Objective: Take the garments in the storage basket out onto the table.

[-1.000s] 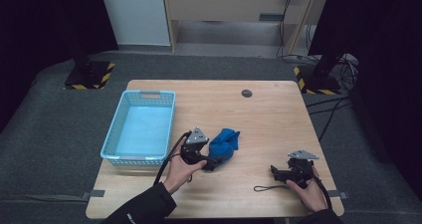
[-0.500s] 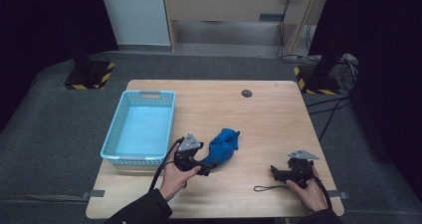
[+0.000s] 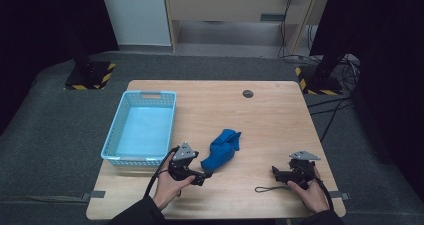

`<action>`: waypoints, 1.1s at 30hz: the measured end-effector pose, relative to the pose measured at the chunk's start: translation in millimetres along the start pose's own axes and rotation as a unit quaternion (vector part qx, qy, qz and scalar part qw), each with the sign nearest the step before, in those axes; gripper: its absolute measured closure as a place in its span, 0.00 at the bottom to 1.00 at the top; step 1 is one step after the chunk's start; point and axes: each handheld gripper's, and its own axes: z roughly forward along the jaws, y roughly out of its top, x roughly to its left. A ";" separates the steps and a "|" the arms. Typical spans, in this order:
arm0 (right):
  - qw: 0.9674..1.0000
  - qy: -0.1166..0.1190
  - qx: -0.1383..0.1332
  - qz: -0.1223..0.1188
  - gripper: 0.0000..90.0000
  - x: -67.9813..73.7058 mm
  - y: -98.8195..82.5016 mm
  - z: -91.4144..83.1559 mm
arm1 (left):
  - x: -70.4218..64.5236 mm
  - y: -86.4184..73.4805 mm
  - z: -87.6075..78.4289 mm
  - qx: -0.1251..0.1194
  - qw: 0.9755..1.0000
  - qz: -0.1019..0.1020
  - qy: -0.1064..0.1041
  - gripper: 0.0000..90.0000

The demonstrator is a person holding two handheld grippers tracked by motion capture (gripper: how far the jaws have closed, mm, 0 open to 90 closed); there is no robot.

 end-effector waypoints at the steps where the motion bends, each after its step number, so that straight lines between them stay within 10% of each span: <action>1: 1.000 0.000 0.000 0.000 0.01 0.0 0.0 0.0 | -0.7 -1.5 -1.6 0.000 1.000 0.000 0.001 0.11; 33: 1.000 0.000 -0.001 0.000 0.01 -0.1 -0.1 -0.1 | 7.2 -40.1 -25.5 0.061 0.997 -0.036 0.009 0.10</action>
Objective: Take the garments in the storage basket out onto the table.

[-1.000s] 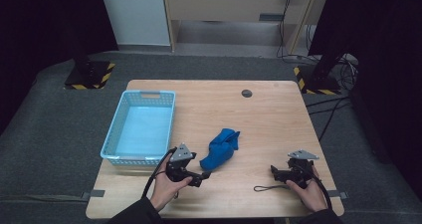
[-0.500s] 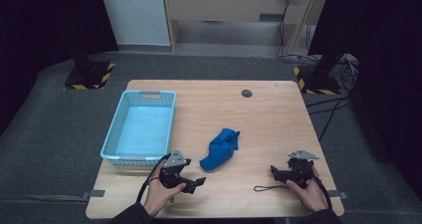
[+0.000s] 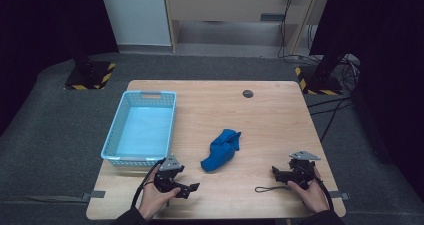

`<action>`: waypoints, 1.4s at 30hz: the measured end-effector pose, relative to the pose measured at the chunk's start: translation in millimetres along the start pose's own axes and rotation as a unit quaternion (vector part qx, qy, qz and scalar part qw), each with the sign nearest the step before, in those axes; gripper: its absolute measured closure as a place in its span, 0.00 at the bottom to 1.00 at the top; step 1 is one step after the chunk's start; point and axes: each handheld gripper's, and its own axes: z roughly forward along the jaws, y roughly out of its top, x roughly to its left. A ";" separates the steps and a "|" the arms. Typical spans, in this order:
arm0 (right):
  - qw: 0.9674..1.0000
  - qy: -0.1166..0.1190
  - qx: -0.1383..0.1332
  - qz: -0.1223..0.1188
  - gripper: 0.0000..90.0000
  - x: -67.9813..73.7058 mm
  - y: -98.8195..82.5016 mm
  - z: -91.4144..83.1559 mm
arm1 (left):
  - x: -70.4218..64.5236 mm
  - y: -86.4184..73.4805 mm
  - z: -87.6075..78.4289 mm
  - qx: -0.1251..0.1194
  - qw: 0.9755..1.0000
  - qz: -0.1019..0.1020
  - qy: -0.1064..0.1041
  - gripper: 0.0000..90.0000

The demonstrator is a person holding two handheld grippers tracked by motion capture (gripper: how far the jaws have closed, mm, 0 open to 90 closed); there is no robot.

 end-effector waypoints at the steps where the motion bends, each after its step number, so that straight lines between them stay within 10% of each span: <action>1: 1.000 0.000 0.000 0.000 0.01 0.0 0.0 0.0 | 0.4 -0.6 -0.4 0.001 1.000 0.000 0.001 0.10; 42: 1.000 0.000 0.000 0.000 0.01 0.0 0.0 0.0 | 24.0 -30.9 -30.1 0.029 0.998 -0.051 0.038 0.11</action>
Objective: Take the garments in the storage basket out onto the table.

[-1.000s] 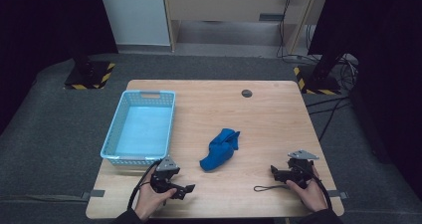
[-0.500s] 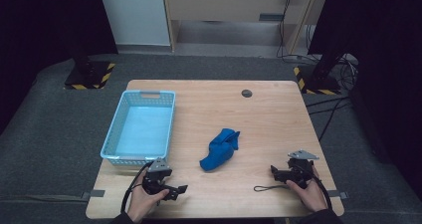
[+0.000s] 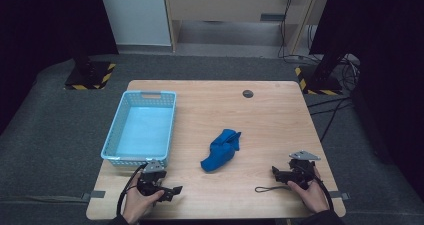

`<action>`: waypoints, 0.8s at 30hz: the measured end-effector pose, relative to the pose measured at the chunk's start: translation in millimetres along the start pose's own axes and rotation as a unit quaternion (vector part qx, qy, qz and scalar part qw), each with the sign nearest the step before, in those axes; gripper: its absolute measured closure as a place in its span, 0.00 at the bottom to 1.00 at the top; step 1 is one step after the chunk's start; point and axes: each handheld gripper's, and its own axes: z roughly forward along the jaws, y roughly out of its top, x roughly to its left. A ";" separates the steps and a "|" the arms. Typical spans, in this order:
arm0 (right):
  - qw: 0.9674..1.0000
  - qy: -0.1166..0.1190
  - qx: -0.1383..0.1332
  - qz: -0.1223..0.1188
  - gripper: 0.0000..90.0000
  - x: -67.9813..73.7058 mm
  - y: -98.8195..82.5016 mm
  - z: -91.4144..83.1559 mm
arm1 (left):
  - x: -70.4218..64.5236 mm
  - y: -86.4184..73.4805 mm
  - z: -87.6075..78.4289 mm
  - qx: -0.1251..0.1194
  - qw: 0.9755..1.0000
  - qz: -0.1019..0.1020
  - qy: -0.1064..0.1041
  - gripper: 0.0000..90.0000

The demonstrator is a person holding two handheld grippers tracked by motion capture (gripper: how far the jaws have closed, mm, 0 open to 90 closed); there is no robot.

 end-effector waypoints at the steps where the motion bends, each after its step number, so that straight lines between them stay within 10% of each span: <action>1: 1.000 0.000 0.000 0.000 0.01 0.0 0.0 0.0 | 0.8 -0.8 -0.7 0.001 1.000 -0.002 0.001 0.11; 24: 1.000 0.000 0.000 0.000 0.01 0.0 0.0 0.0 | 17.3 -13.0 -14.4 0.009 1.000 -0.021 0.019 0.11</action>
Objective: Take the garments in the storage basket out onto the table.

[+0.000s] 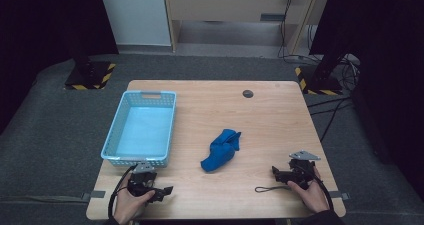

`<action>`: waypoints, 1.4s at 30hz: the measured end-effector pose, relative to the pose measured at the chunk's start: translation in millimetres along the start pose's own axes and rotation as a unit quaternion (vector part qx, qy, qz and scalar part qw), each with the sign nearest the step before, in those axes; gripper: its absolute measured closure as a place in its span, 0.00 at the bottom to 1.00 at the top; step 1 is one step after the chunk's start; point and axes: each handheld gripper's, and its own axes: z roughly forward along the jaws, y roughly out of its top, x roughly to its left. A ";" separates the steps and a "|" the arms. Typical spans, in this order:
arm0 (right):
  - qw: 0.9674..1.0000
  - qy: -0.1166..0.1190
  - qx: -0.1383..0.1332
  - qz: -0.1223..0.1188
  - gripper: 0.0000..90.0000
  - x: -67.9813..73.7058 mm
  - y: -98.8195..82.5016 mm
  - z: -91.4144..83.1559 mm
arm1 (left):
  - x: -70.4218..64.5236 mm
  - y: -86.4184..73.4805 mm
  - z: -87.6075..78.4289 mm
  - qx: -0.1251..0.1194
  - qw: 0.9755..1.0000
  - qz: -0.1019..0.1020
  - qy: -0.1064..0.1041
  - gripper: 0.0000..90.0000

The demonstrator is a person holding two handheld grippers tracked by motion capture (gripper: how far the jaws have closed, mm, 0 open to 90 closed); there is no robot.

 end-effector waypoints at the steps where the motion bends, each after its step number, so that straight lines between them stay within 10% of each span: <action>1: 1.000 0.000 0.000 0.000 0.01 0.0 0.0 0.0 | 0.8 -0.4 -0.4 0.000 1.000 -0.002 0.001 0.11; 42: 1.000 0.000 0.000 0.000 0.01 0.0 0.0 0.0 | 25.7 -11.8 -15.7 -0.005 0.999 -0.027 0.029 0.11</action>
